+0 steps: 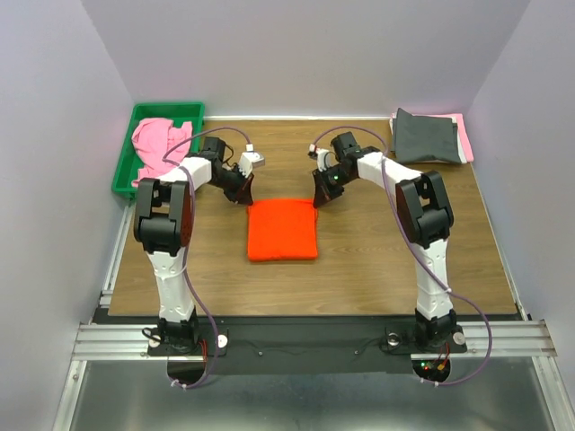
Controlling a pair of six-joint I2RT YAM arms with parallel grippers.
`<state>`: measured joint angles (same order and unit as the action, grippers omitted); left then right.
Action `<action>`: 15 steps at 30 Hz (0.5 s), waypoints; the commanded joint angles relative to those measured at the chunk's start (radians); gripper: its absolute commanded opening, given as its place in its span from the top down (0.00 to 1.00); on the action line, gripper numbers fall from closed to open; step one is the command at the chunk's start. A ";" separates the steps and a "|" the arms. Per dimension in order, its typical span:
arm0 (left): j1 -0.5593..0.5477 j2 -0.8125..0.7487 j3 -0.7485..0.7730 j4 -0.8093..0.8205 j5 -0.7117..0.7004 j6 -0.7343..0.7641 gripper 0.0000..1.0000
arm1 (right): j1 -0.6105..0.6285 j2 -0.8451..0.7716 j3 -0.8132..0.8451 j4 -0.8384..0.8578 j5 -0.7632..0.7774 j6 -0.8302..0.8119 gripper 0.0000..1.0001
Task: Fold and stack the t-shirts
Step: Fold the tshirt
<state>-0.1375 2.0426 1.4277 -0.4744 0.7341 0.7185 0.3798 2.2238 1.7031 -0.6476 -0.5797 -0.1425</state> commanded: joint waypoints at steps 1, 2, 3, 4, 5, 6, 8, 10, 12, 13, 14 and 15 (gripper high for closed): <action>0.007 0.036 0.086 0.042 -0.036 -0.076 0.98 | -0.044 0.020 0.079 0.045 0.110 -0.002 0.99; 0.007 0.039 0.100 0.043 -0.029 -0.088 0.96 | -0.050 0.020 0.090 0.045 0.116 -0.003 0.98; 0.007 0.041 0.112 0.042 -0.019 -0.100 0.89 | -0.055 0.020 0.114 0.045 0.119 -0.005 0.92; 0.009 0.036 0.137 0.042 -0.009 -0.120 0.82 | -0.062 0.013 0.122 0.043 0.113 -0.002 0.72; 0.010 0.027 0.146 0.042 -0.001 -0.149 0.71 | -0.067 0.004 0.128 0.043 0.106 0.000 0.62; 0.012 -0.005 0.155 0.042 0.010 -0.165 0.66 | -0.070 -0.015 0.132 0.042 0.094 0.003 0.50; 0.022 -0.050 0.154 0.053 0.039 -0.215 0.55 | -0.078 -0.081 0.124 0.043 0.051 0.009 0.45; 0.033 -0.117 0.149 0.051 0.098 -0.250 0.52 | -0.078 -0.152 0.106 0.043 -0.024 0.020 0.39; 0.042 -0.192 0.123 0.060 0.158 -0.296 0.49 | -0.078 -0.185 0.095 0.046 -0.092 0.063 0.37; 0.042 -0.215 0.075 0.089 0.232 -0.353 0.46 | -0.078 -0.196 0.090 0.048 -0.176 0.089 0.27; 0.039 -0.240 0.041 0.123 0.273 -0.397 0.37 | -0.076 -0.202 0.079 0.063 -0.221 0.139 0.18; 0.038 -0.263 -0.001 0.172 0.315 -0.454 0.32 | -0.073 -0.201 0.069 0.077 -0.259 0.199 0.10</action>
<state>-0.1024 1.9491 1.5021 -0.4049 0.8406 0.4454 0.2874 2.1246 1.7832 -0.6273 -0.6270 -0.0834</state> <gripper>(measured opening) 0.620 0.791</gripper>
